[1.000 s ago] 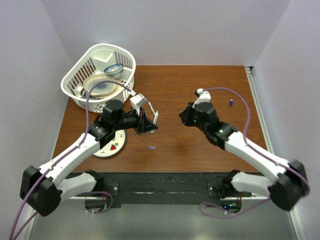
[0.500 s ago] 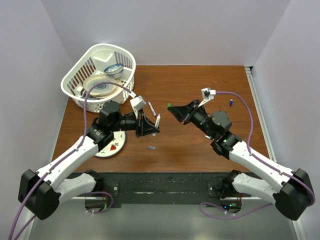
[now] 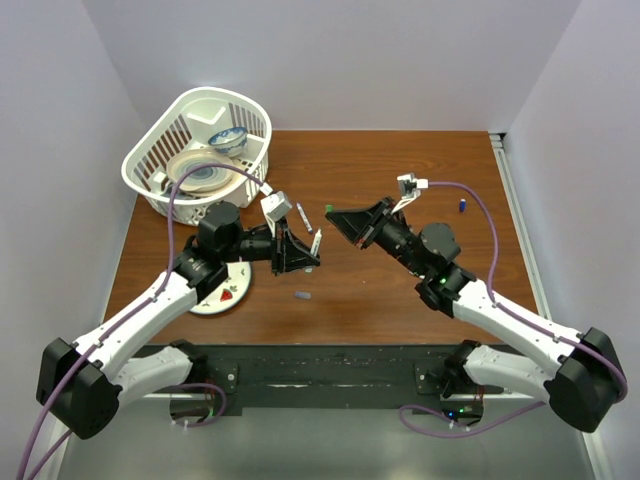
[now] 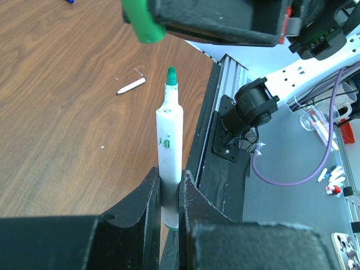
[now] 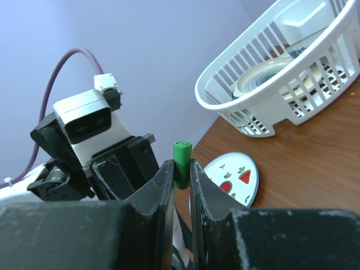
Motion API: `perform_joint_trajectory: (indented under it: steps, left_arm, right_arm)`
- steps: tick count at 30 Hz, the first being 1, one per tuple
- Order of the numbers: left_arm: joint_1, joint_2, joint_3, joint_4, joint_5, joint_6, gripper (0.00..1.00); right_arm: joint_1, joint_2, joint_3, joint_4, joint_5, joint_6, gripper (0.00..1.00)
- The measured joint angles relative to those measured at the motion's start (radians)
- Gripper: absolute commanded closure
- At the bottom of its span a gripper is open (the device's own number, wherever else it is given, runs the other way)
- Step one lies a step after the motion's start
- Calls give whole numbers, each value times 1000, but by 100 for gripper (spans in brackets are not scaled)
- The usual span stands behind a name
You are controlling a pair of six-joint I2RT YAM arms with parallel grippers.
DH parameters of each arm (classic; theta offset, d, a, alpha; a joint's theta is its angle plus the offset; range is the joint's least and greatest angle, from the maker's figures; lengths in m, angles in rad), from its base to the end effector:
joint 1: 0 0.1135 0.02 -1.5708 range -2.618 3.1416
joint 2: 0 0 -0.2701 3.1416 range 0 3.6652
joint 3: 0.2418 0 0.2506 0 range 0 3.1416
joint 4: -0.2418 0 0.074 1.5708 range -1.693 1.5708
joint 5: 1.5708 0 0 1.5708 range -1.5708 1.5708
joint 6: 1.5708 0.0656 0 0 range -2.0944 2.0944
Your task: Insert the pens into the pen caps
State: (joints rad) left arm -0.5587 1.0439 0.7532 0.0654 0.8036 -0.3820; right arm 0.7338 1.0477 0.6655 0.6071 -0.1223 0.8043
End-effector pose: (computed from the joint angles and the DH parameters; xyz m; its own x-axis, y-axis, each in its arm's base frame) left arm 0.1878 -0.1731 0.3080 -0.5347 0.0291 -0.8445 0.8229 0.2452 -0.5126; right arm 0.1943 0.1860 0.3434 -0.4276 0.5772 -0.6957 -0.6416 0.3484 0.6833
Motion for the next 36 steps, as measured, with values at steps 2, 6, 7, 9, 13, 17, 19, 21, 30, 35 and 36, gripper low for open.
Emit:
perform_joint_trajectory:
  steps: [2,6,7,9,13,17,19,21,30,35,36]
  left_arm:
    - [0,0,0,0,0,0,100]
    - [0,0,0,0,0,0,100]
    - [0,0,0,0,0,0,100]
    - [0,0,0,0,0,0,100]
    - [0,0,0,0,-1,0,100]
    - [0,0,0,0,-3,0,100]
    - [0,-1,0,0,-5,0,100]
    - [0,-1,0,0,-5,0,100]
    - [0,-1,0,1,-7,-6,100]
    - [0,-3,-5,24,1,-29,100]
    - [0,-5,-7,27,4,-32,100]
  right_arm:
    - [7,0,8,0,0,0,100]
    - [15,0,21,-1,3,-1,100]
    - [18,0,24,-1,4,-1,100]
    - [21,0,31,-2,4,-3,100]
    - [29,0,34,-5,8,-10,100]
    - [37,0,35,-20,19,-16,100]
    - [41,0,37,-24,26,-21,100]
    - [46,0,37,-24,26,-24,100]
    - [64,-2,37,-29,33,-46,100]
    - [76,-4,37,-35,35,-67,100]
    - [79,-4,37,-37,35,-71,100]
